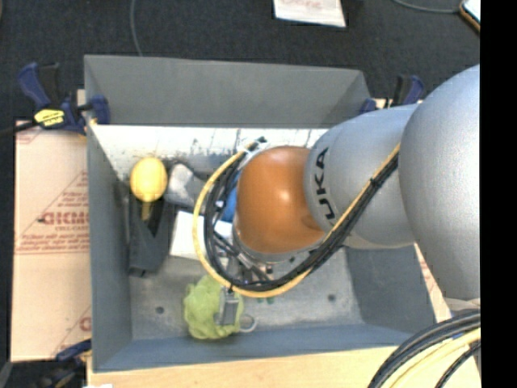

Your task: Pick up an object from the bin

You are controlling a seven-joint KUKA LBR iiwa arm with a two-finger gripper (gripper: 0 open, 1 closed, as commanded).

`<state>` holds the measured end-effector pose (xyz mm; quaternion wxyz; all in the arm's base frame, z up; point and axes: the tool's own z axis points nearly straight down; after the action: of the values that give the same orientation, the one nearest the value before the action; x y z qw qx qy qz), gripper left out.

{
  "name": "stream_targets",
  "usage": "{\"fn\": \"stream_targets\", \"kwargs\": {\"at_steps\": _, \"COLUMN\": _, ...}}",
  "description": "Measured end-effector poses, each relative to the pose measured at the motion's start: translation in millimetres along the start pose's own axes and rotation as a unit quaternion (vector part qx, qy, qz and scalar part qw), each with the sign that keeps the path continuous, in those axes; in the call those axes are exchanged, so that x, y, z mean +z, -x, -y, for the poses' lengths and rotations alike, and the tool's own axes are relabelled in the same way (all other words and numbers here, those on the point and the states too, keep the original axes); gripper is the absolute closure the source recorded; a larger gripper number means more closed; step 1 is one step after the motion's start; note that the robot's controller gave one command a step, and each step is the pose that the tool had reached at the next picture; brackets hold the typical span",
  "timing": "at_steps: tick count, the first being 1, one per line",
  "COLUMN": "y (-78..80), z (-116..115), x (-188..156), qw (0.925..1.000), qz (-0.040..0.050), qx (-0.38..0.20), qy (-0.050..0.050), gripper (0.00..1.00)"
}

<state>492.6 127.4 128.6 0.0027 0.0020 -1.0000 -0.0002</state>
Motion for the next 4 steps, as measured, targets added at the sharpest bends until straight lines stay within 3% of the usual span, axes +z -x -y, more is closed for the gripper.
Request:
{"fn": "stream_targets", "kwargs": {"at_steps": 1, "y": 2.0, "z": 1, "x": -3, "qw": 1.0, "qz": 0.0034, "qx": 0.003, "qy": 0.0, "gripper": 0.0}}
{"fn": "stream_targets", "kwargs": {"at_steps": 2, "y": -14.5, "z": 3, "x": 55, "qw": 0.9999, "qz": 0.0099, "qx": 0.007, "qy": 0.003, "gripper": 0.0}}
{"fn": "stream_targets", "kwargs": {"at_steps": 4, "y": -14.0, "z": 2, "x": 55, "qw": 0.9999, "qz": 0.0097, "qx": 0.008, "qy": 0.003, "gripper": 0.0}}
